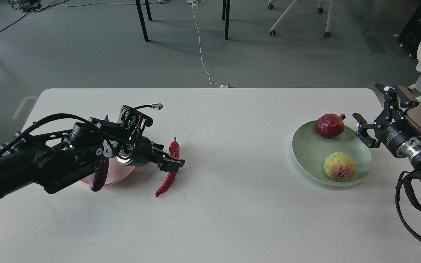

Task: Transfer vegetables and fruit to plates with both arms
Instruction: 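Move the left gripper to the red chili pepper and grasp it, then carry the chili pepper onto the pink plate and release it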

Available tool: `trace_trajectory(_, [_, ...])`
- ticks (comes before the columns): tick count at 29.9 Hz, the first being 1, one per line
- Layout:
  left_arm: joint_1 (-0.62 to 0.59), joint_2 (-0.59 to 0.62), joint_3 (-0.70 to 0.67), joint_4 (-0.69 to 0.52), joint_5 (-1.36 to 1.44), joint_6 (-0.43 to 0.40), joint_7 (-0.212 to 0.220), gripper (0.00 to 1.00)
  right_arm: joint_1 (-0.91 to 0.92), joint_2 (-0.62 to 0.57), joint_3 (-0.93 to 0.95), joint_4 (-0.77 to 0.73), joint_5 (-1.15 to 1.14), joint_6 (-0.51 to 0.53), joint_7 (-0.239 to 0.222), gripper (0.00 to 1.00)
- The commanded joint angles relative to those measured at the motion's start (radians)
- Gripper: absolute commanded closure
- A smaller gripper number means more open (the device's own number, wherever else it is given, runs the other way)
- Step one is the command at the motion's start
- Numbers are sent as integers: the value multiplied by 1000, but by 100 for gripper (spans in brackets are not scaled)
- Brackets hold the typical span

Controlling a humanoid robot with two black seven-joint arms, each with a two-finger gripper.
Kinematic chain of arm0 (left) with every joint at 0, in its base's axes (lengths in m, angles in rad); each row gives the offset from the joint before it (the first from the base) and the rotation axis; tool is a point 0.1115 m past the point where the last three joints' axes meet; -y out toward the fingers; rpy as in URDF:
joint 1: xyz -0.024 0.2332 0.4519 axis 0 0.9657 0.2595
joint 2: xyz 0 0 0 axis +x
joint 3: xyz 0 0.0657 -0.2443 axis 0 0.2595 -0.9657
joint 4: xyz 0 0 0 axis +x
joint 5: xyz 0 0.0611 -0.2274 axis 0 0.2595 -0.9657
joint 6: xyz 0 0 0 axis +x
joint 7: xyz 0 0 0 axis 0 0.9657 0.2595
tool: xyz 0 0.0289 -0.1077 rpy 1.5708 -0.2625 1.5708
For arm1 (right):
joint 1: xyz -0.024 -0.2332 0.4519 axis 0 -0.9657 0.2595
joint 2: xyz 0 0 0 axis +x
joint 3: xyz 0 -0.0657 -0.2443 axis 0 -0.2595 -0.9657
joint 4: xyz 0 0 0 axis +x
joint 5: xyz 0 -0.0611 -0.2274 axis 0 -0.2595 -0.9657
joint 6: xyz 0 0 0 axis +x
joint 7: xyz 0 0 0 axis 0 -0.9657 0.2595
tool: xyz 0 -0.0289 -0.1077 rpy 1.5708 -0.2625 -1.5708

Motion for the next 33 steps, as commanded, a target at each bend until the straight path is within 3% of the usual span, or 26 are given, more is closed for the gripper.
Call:
trace_trajectory(1, [2, -5, 9, 1, -2, 1, 4, 3, 0, 0, 0, 0, -1, 0, 0, 2])
trace_trajectory(4, [4, -7, 12, -1, -2, 1, 4, 5, 0, 0, 1, 0, -1, 0, 0, 2])
trace_trajectory(6, [2, -7, 15, 1, -4, 1, 4, 13, 0, 0, 1, 0, -1, 0, 0, 2])
trace_trajectory(9, [4, -7, 20, 1, -8, -1, 4, 38, 0, 0, 1, 0, -1, 0, 0, 2])
trace_trajectory(11, [4, -9, 25, -1, -10, -1, 4, 65, 0, 0, 1, 0, -1, 0, 0, 2])
trace_trajectory(12, [4, -9, 25, -1, -14, -1, 10, 70, 0, 0, 1, 0, -1, 0, 0, 2])
trace_trajectory(23, [-5, -32, 17, -13, -192, -6, 89, 89, 0, 0, 1, 0, -1, 0, 0, 2])
trace_trajectory(33, [-71, 76, -3, -24, -367, -28, 100, 89, 0, 3, 1, 0, -1, 0, 0, 2])
